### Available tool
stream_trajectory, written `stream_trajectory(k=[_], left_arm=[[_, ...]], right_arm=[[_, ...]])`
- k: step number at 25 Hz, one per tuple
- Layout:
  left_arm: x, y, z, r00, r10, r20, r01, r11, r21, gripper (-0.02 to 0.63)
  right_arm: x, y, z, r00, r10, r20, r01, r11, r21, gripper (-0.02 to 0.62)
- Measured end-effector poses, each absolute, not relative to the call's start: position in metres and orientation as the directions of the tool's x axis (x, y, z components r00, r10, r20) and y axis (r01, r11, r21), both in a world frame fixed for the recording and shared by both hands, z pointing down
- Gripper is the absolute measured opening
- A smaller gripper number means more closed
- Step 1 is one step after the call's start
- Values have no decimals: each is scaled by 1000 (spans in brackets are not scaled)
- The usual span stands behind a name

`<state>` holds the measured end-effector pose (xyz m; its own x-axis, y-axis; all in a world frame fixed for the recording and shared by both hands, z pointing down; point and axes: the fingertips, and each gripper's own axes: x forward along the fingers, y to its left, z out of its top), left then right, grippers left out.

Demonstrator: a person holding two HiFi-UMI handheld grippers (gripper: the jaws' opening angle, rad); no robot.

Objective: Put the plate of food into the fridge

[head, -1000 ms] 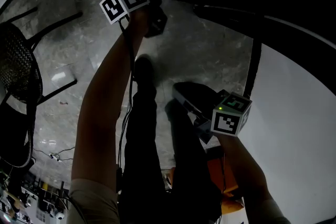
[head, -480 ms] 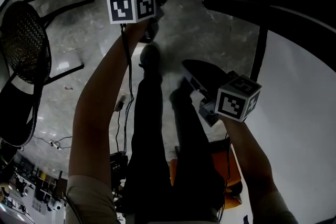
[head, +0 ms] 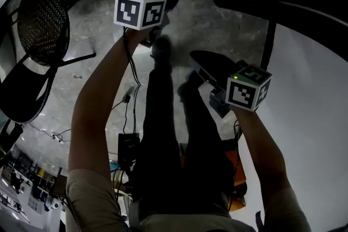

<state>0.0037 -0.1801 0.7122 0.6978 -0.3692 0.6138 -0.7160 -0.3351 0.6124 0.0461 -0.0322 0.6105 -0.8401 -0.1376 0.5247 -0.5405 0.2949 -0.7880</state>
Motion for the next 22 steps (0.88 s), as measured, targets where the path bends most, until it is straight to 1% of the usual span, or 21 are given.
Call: stream_trajectory(k=[4, 7, 11, 16, 20, 22], left_arm=[[-4, -176, 681, 691, -380, 614, -722, -374, 581, 11], [-6, -166, 661, 700, -360, 616, -713, -395, 579, 11], [-20, -148, 640, 689, -323, 649, -716, -441, 541, 11], [-44, -146, 608, 662, -371, 652, -740, -460, 490, 11], [-63, -138, 574, 666, -416, 619, -744, -426, 514, 11], [-74, -133, 555, 659, -430, 617, -750, -438, 496, 11]], right_arm=[[37, -18, 595, -805, -51, 591, -556, 412, -722, 25], [28, -3, 575, -776, 5, 630, -539, 513, -668, 25], [15, 16, 552, -740, 30, 672, -513, 621, -593, 25], [5, 23, 530, -719, 7, 695, -535, 633, -560, 25], [2, 24, 502, -725, -41, 688, -567, 603, -561, 25], [1, 22, 489, -721, -67, 690, -584, 594, -553, 25]])
